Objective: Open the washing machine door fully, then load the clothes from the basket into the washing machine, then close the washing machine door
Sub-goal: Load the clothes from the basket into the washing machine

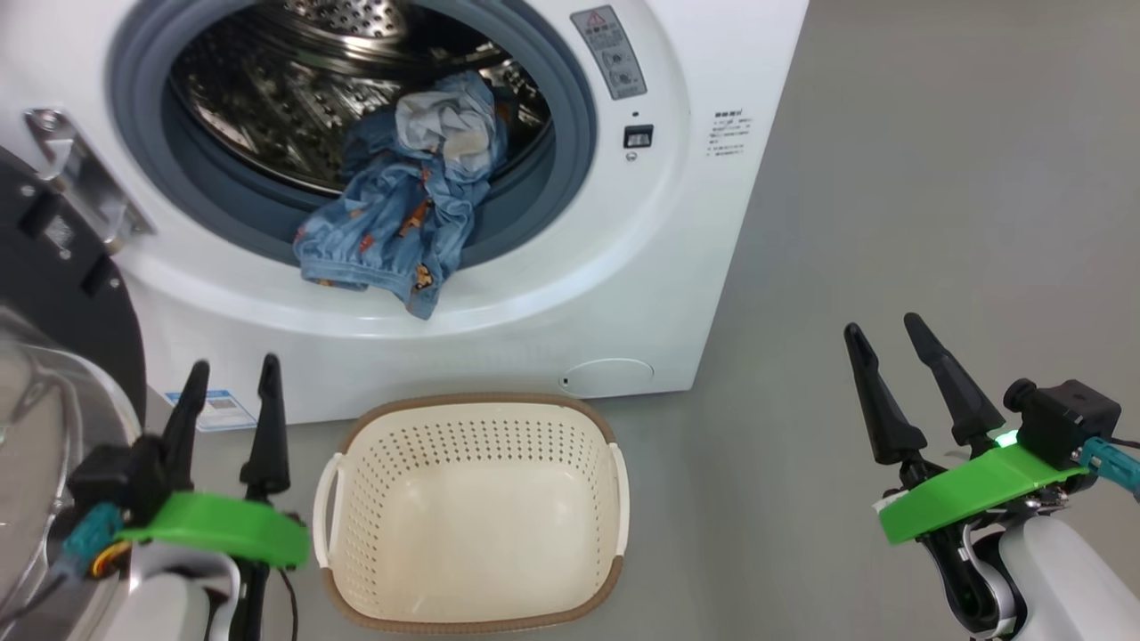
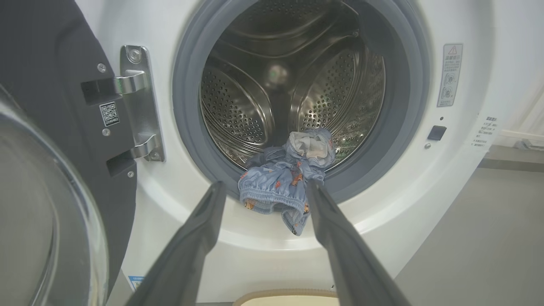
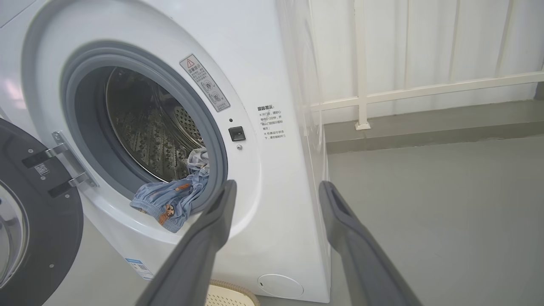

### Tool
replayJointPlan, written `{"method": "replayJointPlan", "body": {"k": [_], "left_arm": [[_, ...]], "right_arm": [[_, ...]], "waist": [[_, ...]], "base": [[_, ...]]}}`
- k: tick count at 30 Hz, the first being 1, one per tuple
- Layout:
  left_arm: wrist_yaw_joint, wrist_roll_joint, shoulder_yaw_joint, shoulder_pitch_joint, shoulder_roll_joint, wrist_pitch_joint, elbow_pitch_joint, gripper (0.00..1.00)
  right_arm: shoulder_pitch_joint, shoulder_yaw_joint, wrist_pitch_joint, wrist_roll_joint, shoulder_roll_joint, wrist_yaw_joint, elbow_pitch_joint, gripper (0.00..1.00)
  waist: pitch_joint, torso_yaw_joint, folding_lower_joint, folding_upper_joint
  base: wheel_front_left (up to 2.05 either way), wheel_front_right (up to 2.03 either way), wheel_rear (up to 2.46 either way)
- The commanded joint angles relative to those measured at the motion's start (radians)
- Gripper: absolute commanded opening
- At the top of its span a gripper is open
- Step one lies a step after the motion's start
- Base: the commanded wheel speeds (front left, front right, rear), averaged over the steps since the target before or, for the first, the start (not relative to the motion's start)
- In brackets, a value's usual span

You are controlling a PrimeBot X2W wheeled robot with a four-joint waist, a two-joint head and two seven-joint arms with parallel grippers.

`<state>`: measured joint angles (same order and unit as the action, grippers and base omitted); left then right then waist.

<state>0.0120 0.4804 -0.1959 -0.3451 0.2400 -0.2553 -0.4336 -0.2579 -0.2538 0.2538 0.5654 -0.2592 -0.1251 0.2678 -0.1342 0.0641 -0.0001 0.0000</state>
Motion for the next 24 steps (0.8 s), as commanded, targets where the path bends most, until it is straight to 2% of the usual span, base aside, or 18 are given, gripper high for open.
{"method": "replayJointPlan", "body": {"k": [1, 10, 24], "left_arm": [[0.011, -0.014, 0.041, 0.005, 0.033, -0.006, 0.039, 1.00], [0.032, -0.018, 0.066, 0.094, 0.015, -0.006, 0.117, 1.00], [0.048, -0.019, 0.064, 0.129, 0.001, -0.006, 0.163, 1.00]], "right_arm": [[0.010, -0.010, 0.008, 0.008, -0.016, -0.006, -0.023, 1.00], [0.021, -0.009, 0.008, 0.007, -0.025, -0.006, -0.021, 1.00], [0.016, -0.017, 0.008, 0.012, -0.038, -0.006, -0.023, 1.00]], "waist": [[0.010, -0.008, 0.0001, 0.0000], [0.033, -0.014, 0.0001, 0.0000], [0.032, -0.011, 0.0001, 0.0000]], "base": [[0.00, 0.00, 0.00], [0.00, 0.00, 0.00], [0.00, 0.00, 0.00]]}}
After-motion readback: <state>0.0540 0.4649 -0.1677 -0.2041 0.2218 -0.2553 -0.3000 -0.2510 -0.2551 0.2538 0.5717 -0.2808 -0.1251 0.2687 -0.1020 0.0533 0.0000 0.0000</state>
